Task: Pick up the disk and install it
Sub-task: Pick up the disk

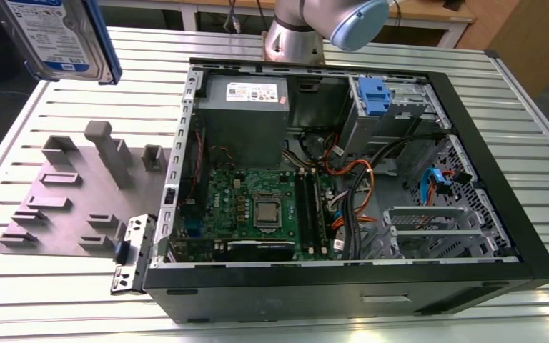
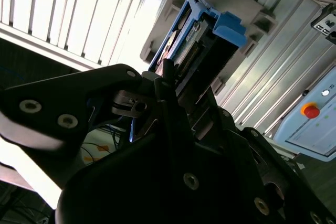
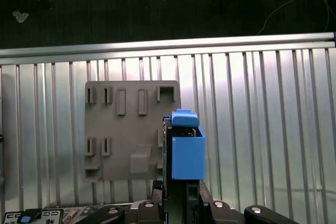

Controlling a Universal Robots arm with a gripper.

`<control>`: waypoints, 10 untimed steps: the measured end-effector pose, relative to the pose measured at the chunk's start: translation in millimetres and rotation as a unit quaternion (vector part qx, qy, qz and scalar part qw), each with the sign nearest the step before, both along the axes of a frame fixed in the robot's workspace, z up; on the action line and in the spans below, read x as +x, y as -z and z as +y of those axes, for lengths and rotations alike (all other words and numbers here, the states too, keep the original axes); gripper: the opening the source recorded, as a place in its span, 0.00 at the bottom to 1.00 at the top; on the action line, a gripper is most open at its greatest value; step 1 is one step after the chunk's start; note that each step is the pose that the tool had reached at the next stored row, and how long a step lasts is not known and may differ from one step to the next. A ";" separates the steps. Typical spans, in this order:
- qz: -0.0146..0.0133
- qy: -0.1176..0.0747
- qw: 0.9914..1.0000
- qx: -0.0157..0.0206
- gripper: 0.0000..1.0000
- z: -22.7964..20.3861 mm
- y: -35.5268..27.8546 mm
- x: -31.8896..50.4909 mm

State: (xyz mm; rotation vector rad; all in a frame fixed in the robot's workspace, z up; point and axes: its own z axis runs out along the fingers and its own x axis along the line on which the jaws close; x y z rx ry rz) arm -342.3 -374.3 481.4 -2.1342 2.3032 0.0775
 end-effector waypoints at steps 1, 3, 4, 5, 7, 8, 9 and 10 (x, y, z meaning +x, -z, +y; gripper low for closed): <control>0.000 0.000 1.000 0.000 0.35 0.0 0.0 0.4; 0.000 0.000 1.000 0.000 0.35 0.0 0.0 1.3; 0.000 0.000 1.000 0.000 0.35 0.0 0.0 1.8; 0.000 0.000 1.000 0.000 0.35 0.0 0.0 2.3; 0.000 0.000 1.000 0.000 0.35 0.0 0.0 3.4; 0.000 0.000 1.000 0.000 0.35 0.0 0.0 3.9; 0.000 0.000 1.000 0.000 0.35 0.0 0.0 4.6; 0.000 0.000 1.000 0.000 0.35 0.0 0.0 5.2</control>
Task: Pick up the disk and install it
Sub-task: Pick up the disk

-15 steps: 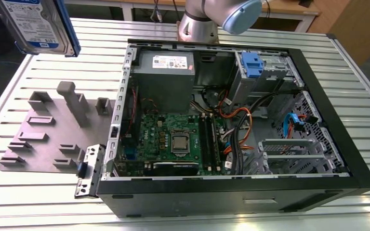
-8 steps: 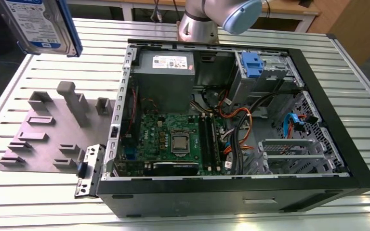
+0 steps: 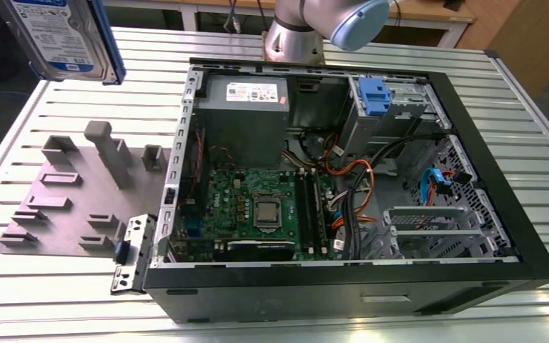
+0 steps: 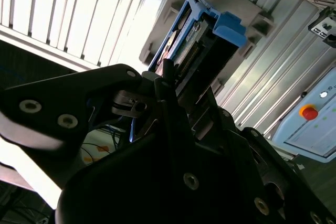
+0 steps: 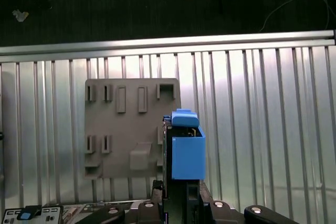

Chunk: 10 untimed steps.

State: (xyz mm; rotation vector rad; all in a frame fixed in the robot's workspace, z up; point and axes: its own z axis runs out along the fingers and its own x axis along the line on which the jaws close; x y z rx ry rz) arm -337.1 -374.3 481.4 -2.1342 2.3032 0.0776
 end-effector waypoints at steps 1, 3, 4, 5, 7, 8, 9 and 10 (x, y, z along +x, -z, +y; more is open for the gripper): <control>0.000 0.000 1.000 0.000 0.35 0.0 0.0 0.6; 0.000 0.000 1.000 0.000 0.35 0.0 0.0 1.9; 0.000 0.000 1.000 0.000 0.35 0.0 0.0 2.4; 0.000 0.000 1.000 0.000 0.35 0.0 0.0 3.0; 0.000 0.000 1.000 0.000 0.35 0.0 0.0 3.9; 0.000 0.000 1.000 0.000 0.35 0.0 0.0 4.4; 0.000 0.000 1.000 0.000 0.35 0.0 0.0 4.8; 0.000 0.000 1.000 0.000 0.35 0.0 0.0 5.1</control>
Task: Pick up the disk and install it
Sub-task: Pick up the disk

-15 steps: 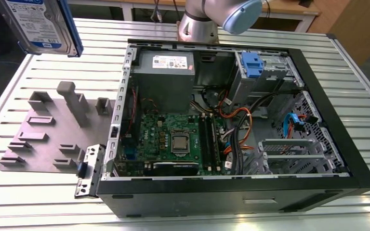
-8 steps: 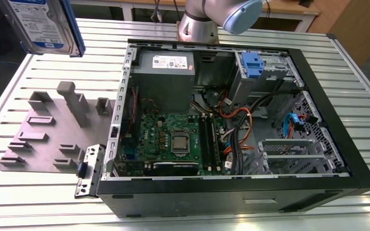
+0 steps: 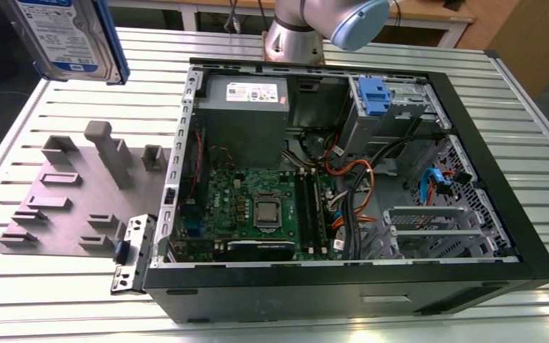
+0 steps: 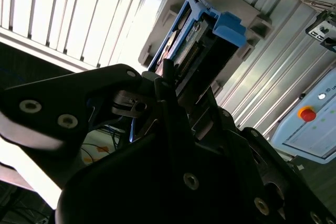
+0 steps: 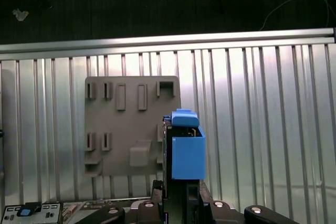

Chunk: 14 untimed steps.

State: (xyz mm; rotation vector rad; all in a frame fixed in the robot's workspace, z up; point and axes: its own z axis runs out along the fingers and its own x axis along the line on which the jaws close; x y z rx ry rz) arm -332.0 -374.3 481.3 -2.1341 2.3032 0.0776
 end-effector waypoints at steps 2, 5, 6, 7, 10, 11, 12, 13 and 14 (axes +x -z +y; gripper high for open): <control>0.000 0.000 1.000 0.000 0.35 0.0 0.0 0.9; 0.000 0.000 1.000 0.000 0.35 0.0 0.0 2.2; 0.000 0.000 1.000 0.000 0.35 0.0 0.0 2.7; 0.000 0.000 1.000 0.000 0.35 0.0 0.0 3.1; 0.000 0.000 1.000 0.000 0.35 0.0 0.0 4.1; 0.000 0.000 1.000 0.000 0.35 0.0 0.0 4.3; 0.000 0.000 1.000 0.000 0.35 0.0 0.0 4.6; 0.000 0.000 1.000 0.000 0.35 0.0 0.0 4.7; 0.000 0.000 1.000 0.000 0.35 0.0 0.0 4.7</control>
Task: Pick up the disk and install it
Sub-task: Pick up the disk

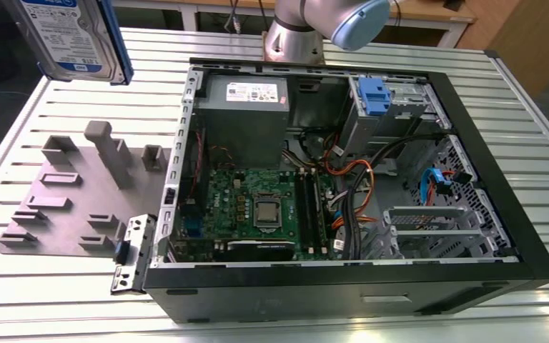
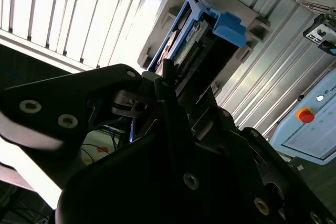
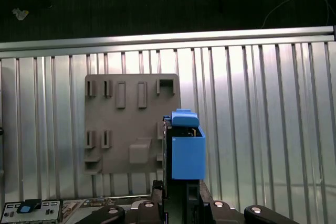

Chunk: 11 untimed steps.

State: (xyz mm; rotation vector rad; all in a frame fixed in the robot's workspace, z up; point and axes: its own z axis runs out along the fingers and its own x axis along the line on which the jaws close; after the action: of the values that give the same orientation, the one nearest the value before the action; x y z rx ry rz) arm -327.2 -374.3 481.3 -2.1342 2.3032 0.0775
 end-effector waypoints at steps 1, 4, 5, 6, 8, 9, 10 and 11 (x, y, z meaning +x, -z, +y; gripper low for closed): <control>0.000 0.000 1.000 0.000 0.35 0.0 0.0 0.0; 0.000 0.000 1.000 0.000 0.35 0.0 0.0 0.0; 0.000 0.000 1.000 0.000 0.35 0.0 0.0 0.0; 0.000 0.000 1.000 0.000 0.35 0.0 0.0 0.2; 0.000 0.000 1.000 0.000 0.35 0.0 0.0 1.2; 0.000 0.000 1.000 0.000 0.35 0.0 0.0 1.9; 0.000 0.000 1.000 0.000 0.35 0.0 0.0 2.9; 0.000 0.000 1.000 0.000 0.35 0.0 0.0 4.3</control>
State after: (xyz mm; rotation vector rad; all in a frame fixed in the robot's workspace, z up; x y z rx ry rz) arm -323.0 -374.3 481.4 -2.1341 2.3033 0.0776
